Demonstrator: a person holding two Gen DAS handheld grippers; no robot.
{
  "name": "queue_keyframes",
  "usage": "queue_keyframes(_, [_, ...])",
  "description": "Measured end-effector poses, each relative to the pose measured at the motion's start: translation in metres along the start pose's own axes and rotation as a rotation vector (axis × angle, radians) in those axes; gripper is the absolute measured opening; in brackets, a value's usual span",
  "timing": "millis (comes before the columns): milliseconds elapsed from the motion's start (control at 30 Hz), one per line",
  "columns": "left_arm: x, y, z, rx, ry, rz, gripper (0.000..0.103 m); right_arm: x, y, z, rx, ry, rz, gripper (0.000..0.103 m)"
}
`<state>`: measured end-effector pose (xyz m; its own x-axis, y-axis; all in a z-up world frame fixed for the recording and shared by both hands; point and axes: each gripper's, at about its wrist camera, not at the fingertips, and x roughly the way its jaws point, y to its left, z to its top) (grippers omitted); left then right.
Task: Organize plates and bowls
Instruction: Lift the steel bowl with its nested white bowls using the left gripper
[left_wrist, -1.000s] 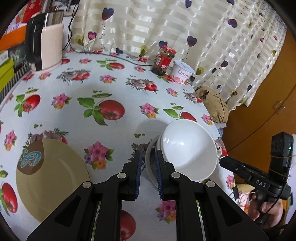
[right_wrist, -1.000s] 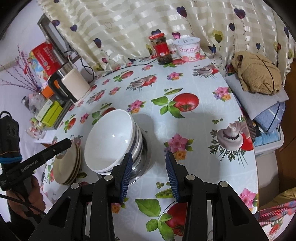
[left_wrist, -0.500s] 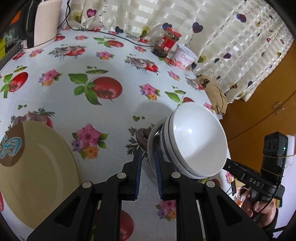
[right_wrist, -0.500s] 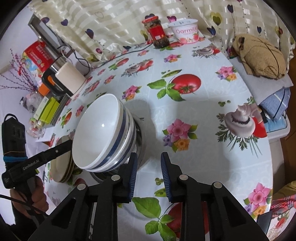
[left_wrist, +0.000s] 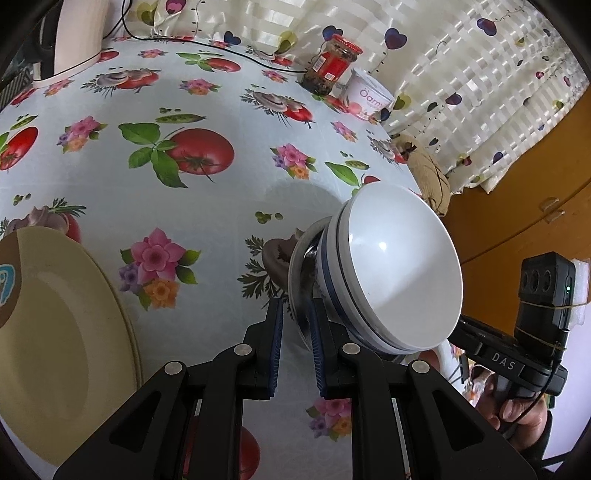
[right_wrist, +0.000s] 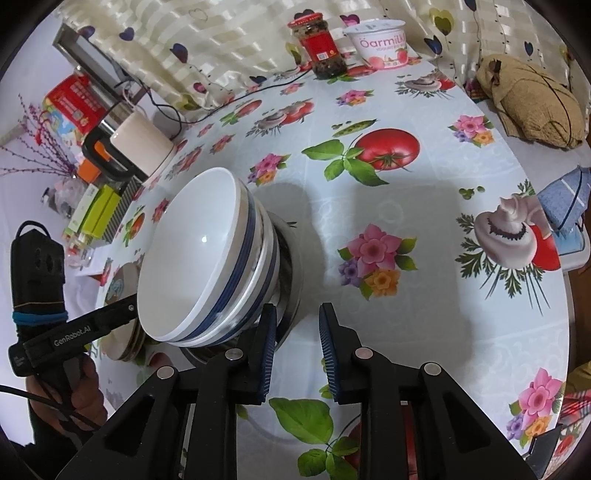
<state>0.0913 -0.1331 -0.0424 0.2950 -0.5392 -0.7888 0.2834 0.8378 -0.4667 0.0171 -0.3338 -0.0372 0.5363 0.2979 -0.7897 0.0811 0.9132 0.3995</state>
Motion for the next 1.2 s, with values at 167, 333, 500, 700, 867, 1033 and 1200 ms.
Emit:
queue_keyframes(167, [0.002,0.0,0.0,-0.004,0.008,-0.005,0.015,0.001,0.002,0.001,-0.008,0.005,0.001,0.018])
queue_keyframes(333, [0.007,0.003,0.002,-0.017,0.02,-0.017,0.015,0.002,0.003,0.001,-0.006,0.008,0.002,0.017])
queue_keyframes(500, [0.009,0.004,0.003,-0.023,0.024,-0.029,0.015,0.005,0.002,0.002,0.007,0.017,0.016,0.017])
queue_keyframes(700, [0.011,0.005,0.003,-0.019,0.025,-0.052,0.012,0.009,0.003,0.004,0.007,0.03,0.021,0.017])
queue_keyframes(867, [0.009,0.003,0.002,0.002,0.015,-0.043,0.012,0.009,0.003,0.003,0.006,0.03,0.02,0.017])
queue_keyframes(1033, [0.008,0.002,0.0,0.014,0.008,-0.031,0.012,0.009,0.006,0.003,-0.004,0.022,0.011,0.016])
queue_keyframes(1200, [0.006,0.0,-0.002,0.018,0.002,-0.02,0.012,0.008,0.005,0.002,-0.008,0.02,0.015,0.016])
